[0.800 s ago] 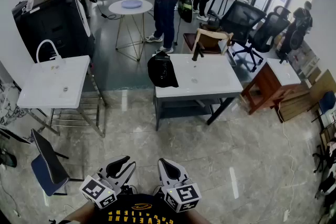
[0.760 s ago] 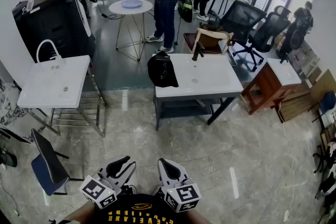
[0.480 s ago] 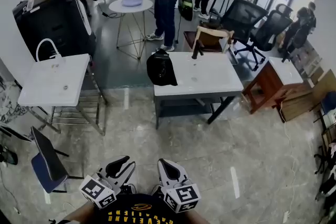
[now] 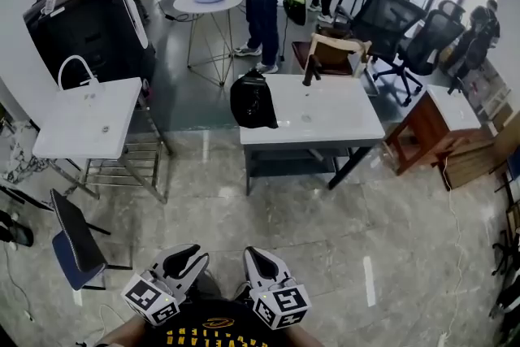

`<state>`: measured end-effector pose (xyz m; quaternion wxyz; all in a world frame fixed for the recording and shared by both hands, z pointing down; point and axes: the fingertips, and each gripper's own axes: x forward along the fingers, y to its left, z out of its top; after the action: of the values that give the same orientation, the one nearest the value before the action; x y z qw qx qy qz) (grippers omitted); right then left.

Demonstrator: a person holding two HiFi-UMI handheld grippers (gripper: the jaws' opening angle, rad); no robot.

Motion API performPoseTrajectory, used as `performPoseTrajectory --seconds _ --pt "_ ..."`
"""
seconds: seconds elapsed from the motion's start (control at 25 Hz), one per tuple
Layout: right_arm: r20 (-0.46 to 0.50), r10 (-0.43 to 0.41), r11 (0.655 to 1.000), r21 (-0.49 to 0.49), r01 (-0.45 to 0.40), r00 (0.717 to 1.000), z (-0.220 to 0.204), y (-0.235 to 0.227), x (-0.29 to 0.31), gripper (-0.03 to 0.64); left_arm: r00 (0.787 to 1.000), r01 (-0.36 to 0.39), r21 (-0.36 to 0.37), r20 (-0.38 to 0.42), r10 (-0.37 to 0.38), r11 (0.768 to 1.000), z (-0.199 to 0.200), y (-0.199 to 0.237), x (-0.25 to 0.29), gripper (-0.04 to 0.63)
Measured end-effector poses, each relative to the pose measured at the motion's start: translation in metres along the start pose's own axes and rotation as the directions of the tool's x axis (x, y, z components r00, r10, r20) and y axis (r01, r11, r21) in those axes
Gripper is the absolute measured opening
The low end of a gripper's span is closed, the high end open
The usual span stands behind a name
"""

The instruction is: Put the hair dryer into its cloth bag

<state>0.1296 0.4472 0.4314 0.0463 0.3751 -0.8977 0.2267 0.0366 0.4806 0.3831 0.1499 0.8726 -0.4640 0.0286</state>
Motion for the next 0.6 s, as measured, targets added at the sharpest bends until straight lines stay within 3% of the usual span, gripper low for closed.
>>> performPoseTrajectory --seconds 0.28,0.6 --pt "-0.033 -0.025 1.0 0.017 0.026 0.999 0.005 -0.03 0.029 0.009 1.0 -0.004 -0.032 -0.008 0.004 0.999 0.003 0.028 0.033 0.098" --pt "-0.04 -0.134 0.99 0.026 0.135 0.99 0.037 -0.077 0.099 0.009 0.992 0.124 -0.024 0.001 -0.124 0.992 0.032 0.095 0.104 0.098"
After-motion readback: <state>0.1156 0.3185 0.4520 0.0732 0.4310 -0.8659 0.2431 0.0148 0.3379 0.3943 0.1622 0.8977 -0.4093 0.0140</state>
